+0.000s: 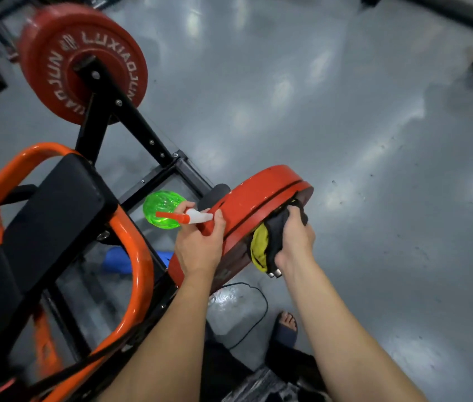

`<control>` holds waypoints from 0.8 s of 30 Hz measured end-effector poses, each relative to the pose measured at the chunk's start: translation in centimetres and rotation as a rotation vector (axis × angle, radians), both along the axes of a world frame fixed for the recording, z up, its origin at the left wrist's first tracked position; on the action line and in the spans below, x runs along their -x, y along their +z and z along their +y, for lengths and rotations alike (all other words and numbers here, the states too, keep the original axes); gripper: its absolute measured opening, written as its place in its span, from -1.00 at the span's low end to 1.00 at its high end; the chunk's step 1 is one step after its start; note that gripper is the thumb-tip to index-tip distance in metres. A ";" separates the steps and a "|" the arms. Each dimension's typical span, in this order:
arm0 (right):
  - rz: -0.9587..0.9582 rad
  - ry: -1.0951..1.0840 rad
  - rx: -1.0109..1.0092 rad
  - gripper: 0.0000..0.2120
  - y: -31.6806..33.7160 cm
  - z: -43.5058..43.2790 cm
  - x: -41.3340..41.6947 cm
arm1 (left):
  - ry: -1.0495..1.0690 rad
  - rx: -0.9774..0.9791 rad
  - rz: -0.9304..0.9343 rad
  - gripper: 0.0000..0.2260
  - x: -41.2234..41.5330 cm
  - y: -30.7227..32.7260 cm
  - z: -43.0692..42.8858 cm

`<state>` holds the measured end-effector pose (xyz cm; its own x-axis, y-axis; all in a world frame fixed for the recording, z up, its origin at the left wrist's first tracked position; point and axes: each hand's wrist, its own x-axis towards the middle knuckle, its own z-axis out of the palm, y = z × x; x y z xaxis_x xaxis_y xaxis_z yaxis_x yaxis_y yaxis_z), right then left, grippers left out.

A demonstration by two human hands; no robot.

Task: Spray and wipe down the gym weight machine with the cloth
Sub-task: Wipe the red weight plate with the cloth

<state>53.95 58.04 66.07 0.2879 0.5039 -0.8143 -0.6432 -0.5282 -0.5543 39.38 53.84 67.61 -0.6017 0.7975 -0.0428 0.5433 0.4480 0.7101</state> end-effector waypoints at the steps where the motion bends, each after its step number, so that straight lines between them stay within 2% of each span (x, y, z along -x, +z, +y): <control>1: -0.010 0.013 -0.005 -0.77 1.0 -0.2 -0.1 | -0.004 0.007 -0.011 -0.83 0.3 -0.3 -0.4; 4: -0.028 0.078 -0.028 -0.85 2.0 -1.5 0.4 | 0.051 0.005 -0.025 -0.83 1.5 -1.2 -1.7; 8: 0.014 0.152 -0.023 -0.76 1.3 -3.6 1.4 | 0.105 0.056 -0.016 -0.58 3.3 -2.0 -3.5; 12: 0.186 0.186 0.094 -0.82 0.8 -5.1 2.6 | 0.187 0.162 -0.078 -0.39 4.5 -0.8 -3.4; 14: 0.315 0.160 0.061 -0.75 1.2 -5.3 3.0 | 0.230 0.167 -0.114 -0.33 3.5 0.6 -2.5; 16: 0.369 0.114 0.033 -0.72 0.9 -5.2 3.0 | 0.214 0.171 -0.101 -0.30 1.8 1.6 -1.4; 20: 0.313 0.018 -0.006 -0.65 1.1 -4.0 1.5 | 0.076 0.133 -0.072 -0.29 -1.0 2.9 1.3; 24: 0.343 -0.040 -0.118 -0.70 1.6 -2.7 -0.7 | -0.015 0.184 0.048 -0.27 -2.1 3.0 3.3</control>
<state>54.64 55.35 67.70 0.0294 0.5944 -0.8036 -0.8215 -0.4436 -0.3582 41.49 57.12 70.56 -0.5947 0.7879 -0.1601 0.5823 0.5594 0.5900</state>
